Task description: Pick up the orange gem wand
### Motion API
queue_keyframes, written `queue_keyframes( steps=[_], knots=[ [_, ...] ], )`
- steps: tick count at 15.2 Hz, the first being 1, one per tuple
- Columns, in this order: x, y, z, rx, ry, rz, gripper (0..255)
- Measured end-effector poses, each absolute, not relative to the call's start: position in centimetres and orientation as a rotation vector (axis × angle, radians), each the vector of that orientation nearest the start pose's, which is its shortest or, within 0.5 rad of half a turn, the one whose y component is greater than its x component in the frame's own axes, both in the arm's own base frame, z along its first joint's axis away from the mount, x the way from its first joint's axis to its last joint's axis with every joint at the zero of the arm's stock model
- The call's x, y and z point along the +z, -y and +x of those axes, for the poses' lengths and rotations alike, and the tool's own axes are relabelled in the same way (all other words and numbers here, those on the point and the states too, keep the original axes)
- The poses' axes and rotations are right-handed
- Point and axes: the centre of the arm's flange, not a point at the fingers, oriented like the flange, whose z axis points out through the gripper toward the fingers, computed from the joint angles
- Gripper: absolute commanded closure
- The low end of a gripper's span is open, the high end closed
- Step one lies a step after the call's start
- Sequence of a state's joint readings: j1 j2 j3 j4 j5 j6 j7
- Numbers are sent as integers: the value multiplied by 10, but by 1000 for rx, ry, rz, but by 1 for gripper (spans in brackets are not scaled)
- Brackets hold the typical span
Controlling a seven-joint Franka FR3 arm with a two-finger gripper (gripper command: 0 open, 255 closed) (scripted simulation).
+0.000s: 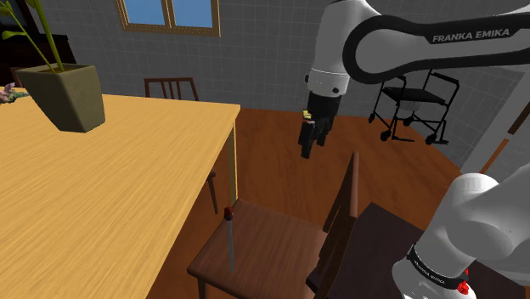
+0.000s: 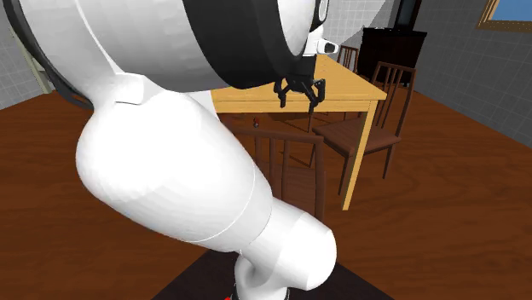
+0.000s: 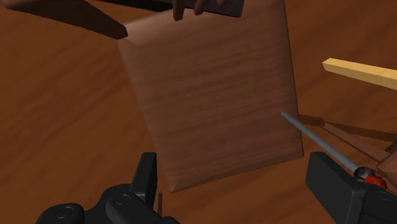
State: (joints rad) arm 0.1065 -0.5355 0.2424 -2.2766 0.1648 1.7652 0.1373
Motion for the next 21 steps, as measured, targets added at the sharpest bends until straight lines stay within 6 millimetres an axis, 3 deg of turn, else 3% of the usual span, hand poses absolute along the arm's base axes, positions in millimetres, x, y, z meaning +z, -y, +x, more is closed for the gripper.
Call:
queue_keyframes(
  steps=[19,21],
  knots=[
    [458,-388,429,-44,370,-3118,0],
    [450,-402,432,-47,377,-3119,0]
  ],
)
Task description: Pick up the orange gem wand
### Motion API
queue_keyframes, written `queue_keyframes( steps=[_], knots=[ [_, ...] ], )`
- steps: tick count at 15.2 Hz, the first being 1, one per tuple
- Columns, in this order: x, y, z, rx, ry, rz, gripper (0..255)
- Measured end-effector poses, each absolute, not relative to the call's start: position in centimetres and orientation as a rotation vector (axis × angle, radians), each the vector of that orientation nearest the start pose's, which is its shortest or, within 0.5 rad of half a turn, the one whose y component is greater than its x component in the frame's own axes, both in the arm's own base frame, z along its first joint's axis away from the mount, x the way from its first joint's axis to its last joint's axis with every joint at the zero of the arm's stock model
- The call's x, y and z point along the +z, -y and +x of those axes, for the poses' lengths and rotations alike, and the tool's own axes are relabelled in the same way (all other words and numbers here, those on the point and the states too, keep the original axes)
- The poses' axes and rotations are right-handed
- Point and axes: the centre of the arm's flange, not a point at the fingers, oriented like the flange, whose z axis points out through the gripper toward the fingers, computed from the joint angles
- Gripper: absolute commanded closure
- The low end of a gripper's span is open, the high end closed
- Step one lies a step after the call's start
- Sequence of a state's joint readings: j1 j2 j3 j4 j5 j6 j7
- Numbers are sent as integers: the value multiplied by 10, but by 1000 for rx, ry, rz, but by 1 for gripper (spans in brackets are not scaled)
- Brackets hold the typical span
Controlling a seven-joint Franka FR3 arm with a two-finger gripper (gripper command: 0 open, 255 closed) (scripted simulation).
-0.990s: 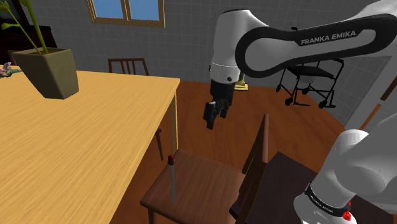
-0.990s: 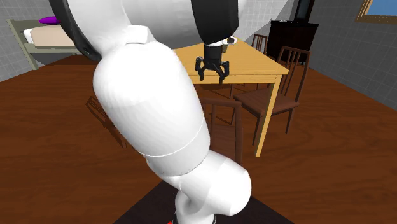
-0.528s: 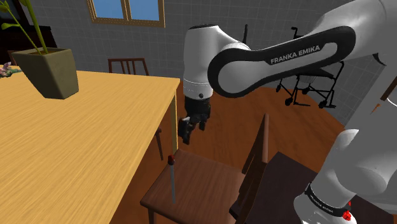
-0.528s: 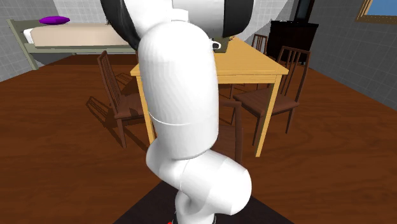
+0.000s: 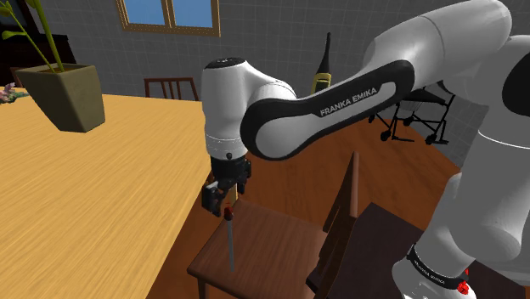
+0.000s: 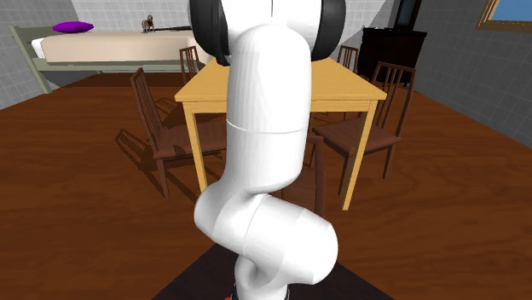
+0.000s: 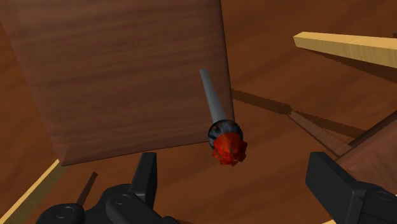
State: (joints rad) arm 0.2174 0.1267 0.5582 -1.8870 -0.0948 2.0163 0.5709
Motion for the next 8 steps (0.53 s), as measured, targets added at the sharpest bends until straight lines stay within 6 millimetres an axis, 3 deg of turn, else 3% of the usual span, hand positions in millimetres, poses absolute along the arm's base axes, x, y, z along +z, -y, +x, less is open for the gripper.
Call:
queue_keyframes(
  steps=[7,8],
  knots=[
    [414,-405,434,-48,378,-3120,0],
    [412,-405,434,-48,378,-3120,255]
  ],
)
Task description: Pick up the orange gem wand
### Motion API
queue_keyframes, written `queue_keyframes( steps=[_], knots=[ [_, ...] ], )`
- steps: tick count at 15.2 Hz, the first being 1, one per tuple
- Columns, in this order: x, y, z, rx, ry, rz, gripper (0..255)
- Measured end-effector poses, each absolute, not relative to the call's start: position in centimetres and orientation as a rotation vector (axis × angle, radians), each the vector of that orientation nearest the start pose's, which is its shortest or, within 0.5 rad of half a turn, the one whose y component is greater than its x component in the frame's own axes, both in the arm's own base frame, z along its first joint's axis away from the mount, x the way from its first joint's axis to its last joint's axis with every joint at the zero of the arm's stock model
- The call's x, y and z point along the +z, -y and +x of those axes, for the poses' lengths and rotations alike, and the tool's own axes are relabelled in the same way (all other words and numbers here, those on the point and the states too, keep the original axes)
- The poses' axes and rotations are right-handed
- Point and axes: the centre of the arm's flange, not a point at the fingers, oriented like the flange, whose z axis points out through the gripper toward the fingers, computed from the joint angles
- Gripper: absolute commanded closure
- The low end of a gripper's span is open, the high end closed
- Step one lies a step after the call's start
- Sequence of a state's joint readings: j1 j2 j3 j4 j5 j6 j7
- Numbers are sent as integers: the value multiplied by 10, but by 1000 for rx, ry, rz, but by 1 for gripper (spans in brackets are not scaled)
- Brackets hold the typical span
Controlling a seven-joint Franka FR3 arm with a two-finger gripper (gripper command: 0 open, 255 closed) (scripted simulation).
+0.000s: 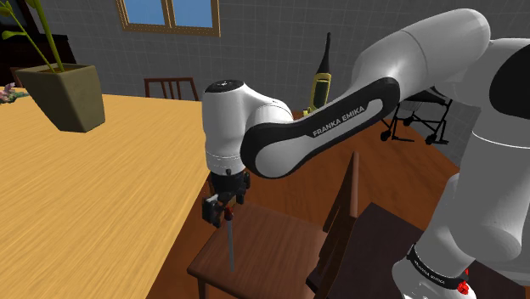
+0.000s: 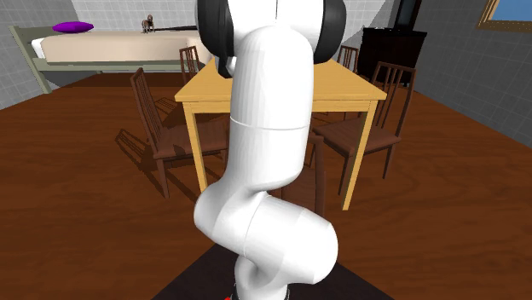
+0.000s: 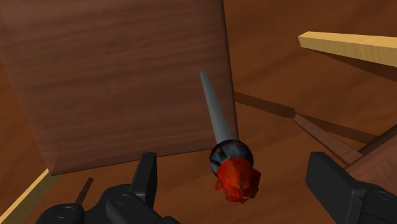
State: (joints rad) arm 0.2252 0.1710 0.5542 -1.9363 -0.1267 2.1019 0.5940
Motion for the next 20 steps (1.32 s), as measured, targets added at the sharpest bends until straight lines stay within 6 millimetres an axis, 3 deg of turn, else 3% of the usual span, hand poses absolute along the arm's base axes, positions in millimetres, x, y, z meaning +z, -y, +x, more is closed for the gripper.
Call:
queue_keyframes(
  steps=[10,20],
  knots=[
    [411,-405,434,-49,378,-3119,255],
    [458,-405,433,-49,378,-3119,255]
  ],
)
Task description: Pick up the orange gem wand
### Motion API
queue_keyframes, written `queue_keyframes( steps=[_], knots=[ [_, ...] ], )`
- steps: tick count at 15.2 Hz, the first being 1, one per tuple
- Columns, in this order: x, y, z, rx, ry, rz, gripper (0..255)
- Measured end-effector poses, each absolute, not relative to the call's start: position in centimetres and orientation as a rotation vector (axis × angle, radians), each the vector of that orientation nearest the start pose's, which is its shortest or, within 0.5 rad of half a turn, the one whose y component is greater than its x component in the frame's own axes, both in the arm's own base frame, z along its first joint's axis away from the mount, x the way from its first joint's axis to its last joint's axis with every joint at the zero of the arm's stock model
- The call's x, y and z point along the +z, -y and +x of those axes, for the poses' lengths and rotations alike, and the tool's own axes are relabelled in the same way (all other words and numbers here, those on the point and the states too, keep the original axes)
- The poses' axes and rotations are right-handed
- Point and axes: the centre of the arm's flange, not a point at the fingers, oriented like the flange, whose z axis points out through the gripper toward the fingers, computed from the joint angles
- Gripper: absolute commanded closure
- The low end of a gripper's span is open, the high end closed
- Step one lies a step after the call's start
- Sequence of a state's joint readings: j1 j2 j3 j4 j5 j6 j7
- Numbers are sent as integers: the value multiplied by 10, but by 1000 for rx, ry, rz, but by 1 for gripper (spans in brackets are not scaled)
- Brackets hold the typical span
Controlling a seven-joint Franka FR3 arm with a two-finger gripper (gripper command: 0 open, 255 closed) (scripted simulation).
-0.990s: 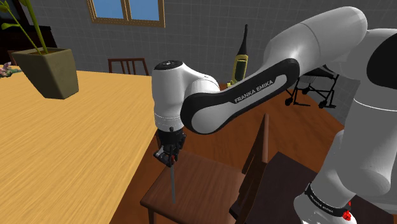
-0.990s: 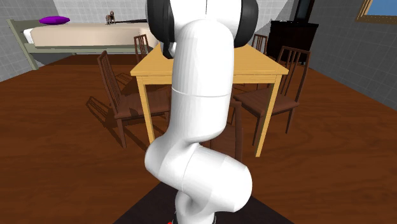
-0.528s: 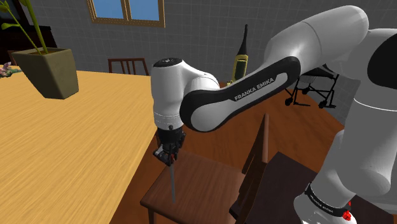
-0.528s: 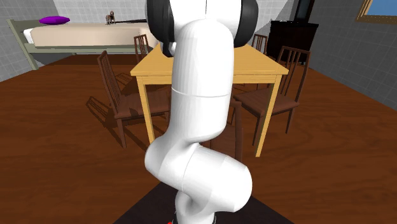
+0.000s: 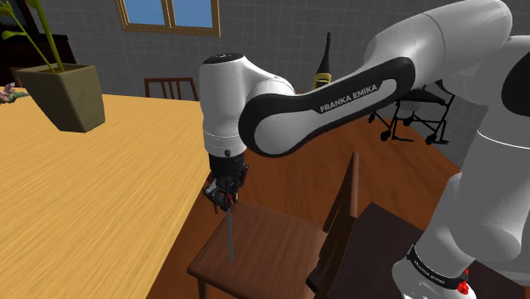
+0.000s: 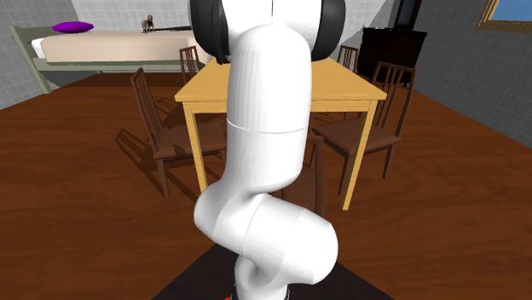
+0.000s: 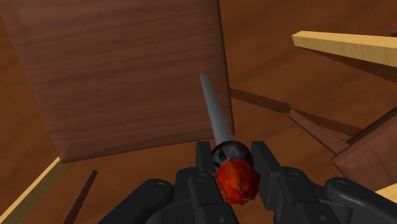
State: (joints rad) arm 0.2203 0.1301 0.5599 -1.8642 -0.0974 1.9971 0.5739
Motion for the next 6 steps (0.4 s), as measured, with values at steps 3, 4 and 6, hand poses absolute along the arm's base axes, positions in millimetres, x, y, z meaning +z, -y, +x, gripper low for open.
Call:
queue_keyframes(
  steps=[3,4,6],
  knots=[
    [473,-405,434,-49,378,-3119,255],
    [478,-404,434,-49,378,-3119,255],
    [487,-405,434,-49,378,-3119,255]
  ],
)
